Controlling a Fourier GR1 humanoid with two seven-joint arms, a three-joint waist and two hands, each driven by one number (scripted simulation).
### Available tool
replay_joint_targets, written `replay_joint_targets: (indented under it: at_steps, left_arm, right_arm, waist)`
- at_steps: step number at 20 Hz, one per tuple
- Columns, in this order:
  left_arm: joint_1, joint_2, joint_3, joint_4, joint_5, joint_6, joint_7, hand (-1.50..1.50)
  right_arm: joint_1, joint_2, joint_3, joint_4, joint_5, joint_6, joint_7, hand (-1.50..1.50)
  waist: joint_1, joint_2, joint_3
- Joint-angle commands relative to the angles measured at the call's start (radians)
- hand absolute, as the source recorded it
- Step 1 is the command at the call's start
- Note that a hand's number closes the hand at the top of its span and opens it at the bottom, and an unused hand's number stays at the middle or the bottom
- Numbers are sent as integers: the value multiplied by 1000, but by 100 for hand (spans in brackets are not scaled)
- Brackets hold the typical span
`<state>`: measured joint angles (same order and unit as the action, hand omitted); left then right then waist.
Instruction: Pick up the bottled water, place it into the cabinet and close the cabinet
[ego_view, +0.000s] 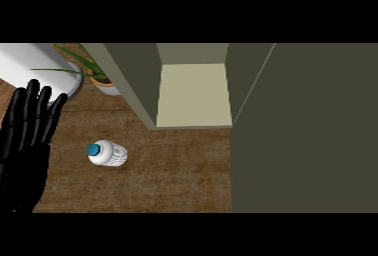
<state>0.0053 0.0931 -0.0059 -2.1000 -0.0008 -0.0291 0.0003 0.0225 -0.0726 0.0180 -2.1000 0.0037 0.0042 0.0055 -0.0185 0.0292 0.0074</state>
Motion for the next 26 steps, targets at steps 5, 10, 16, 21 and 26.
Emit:
replay_joint_targets:
  at_steps: [5,10,16,21,26]
  left_arm:
    - [-49,189,18,91,393,-436,-86,-150]
    - [21,308,24,214,704,-659,24,-150]
    - [-18,573,175,354,1097,-807,113,-150]
    - [-12,667,195,416,1216,-860,192,-150]
    - [-87,698,216,552,1253,-928,244,-150]
  right_arm:
    - [69,2,46,-55,35,11,-11,-150]
    - [79,-9,149,-122,-49,93,100,-150]
    - [158,-19,182,-303,-66,83,210,-150]
    - [174,11,278,-350,17,53,262,-150]
    - [144,31,324,-365,66,27,305,-150]
  waist:
    - [-7,-28,-14]
    - [9,-28,-12]
    - [7,-31,-8]
    - [17,-30,-7]
    - [14,-29,-8]
